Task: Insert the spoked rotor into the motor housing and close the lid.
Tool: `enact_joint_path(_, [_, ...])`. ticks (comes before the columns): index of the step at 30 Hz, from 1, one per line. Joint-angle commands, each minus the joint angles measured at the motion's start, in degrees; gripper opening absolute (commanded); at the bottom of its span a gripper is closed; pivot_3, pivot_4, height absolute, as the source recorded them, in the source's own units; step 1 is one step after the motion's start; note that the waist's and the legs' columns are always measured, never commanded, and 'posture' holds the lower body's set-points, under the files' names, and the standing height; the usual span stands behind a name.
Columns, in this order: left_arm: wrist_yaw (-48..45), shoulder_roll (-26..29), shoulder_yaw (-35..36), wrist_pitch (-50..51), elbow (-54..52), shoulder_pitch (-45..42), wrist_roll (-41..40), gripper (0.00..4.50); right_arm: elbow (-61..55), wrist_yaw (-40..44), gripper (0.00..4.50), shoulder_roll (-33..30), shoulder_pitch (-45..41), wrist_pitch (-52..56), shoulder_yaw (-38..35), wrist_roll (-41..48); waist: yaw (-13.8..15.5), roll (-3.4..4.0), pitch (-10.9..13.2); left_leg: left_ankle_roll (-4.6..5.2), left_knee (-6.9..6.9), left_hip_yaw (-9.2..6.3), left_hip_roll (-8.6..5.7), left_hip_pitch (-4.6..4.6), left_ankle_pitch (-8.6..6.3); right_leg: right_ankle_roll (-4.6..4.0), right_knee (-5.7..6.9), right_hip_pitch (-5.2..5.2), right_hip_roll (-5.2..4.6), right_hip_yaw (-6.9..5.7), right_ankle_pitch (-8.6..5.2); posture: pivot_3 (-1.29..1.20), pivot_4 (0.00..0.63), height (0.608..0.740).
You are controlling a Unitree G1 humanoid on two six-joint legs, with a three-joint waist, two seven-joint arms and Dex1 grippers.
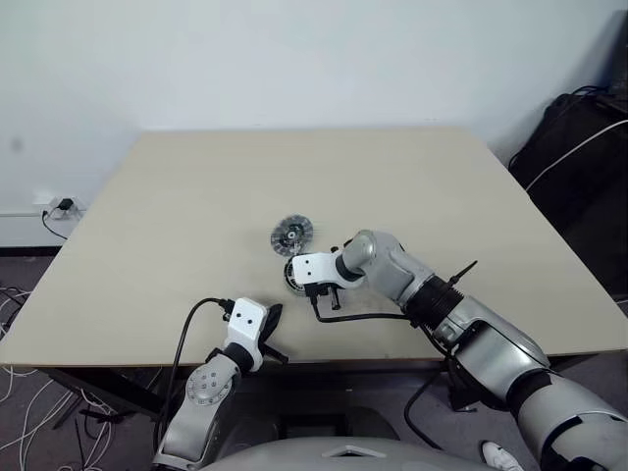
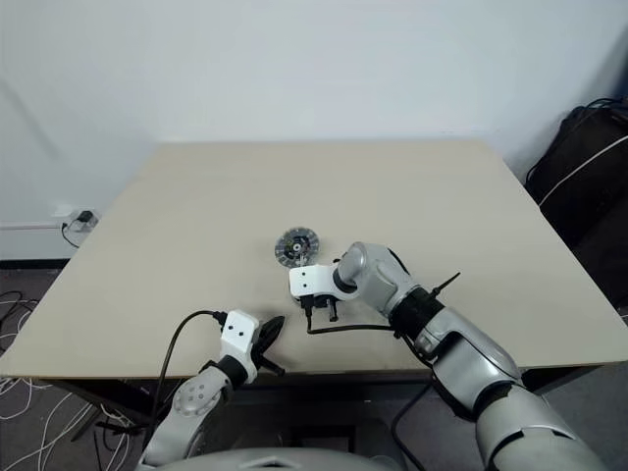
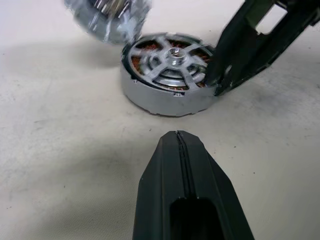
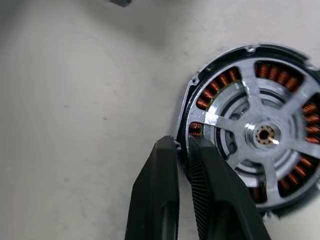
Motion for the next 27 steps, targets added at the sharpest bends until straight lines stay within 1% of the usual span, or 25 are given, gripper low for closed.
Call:
enact_joint_path(1, [-0.2, -0.2, 0.3, -1.3, -0.9, -0.8, -0.5, 0.00, 0.1, -0.5, 0.05, 0.1, 0.1, 0.1, -1.5, -0.9, 0.0, 0.00, 0.0, -0.01, 0.01, 0.00, 0.00, 0.00, 0.00, 0.00, 0.01, 0.00, 0.00, 0.00, 0.00, 0.00, 0.000, 0.740])
enact_joint_path(5, [-0.4, -0.2, 0.3, -1.2, -0.5, -1.3, -0.5, 0.00, -1.9, -1.9, 0.05, -0.6, 2.0, 1.8, -3.6, -0.2, 0.1, -0.02, 0.0, -0.03, 0.01, -0.01, 0.00, 0.00, 0.02, -0.01, 0.03, 0.01, 0.00, -0.02, 0.01, 0.00, 0.000, 0.740])
enact_joint_path(10, [-0.4, -0.4, 0.1, -1.2, -0.2, -1.5, -0.6, 0.00, -9.0, -5.2, 0.05, -1.1, 7.2, 7.1, -9.8, 2.4, 0.6, -0.05, 0.0, -0.03, 0.03, -0.03, 0.00, -0.01, 0.02, -0.01, 0.03, 0.01, -0.01, -0.02, 0.01, 0.00, 0.000, 0.740])
enact_joint_path(14, [-0.6, -0.7, -0.1, -1.3, 0.1, -1.4, -0.7, 0.00, -21.0, -8.2, 0.05, -1.2, 13.4, 19.3, -16.5, 5.3, 1.1, -0.06, 0.0, -0.01, 0.02, -0.05, 0.00, -0.18, 0.00, -0.01, -0.01, -0.11, -0.03, -0.03, 0.01, 0.00, 0.000, 0.740])
enact_joint_path(21, [-1.2, -0.8, -0.6, -1.2, 0.3, -1.2, -0.9, 0.00, -41.4, -12.4, 0.05, -3.4, 21.9, 39.6, -22.2, 8.5, 1.5, -0.07, 0.0, 0.02, 0.06, -0.04, -0.02, -0.57, -0.01, -0.01, -0.01, -0.33, -0.07, -0.02, 0.01, 0.00, 0.000, 0.740])
enact_joint_path(25, [-1.7, -0.7, -0.8, -1.1, 0.3, -1.2, -0.9, 0.00, -50.2, -16.9, 0.05, -1.4, 25.1, 52.4, -25.8, 11.5, 1.4, -0.07, 0.0, -0.02, 0.11, -0.07, -0.02, -0.78, 0.01, -0.01, 0.03, -0.46, -0.07, -0.03, 0.01, 0.00, 0.000, 0.740])
enact_joint_path(27, [-2.0, -0.6, -0.8, -1.0, 0.4, -1.3, -1.0, 0.00, -53.0, -19.7, 0.05, 1.8, 26.2, 59.1, -28.6, 13.0, 1.5, -0.08, 0.0, -0.01, 0.12, -0.07, -0.02, -0.79, 0.01, -0.01, 0.03, -0.46, -0.07, -0.04, 0.01, 0.00, 0.000, 0.740])
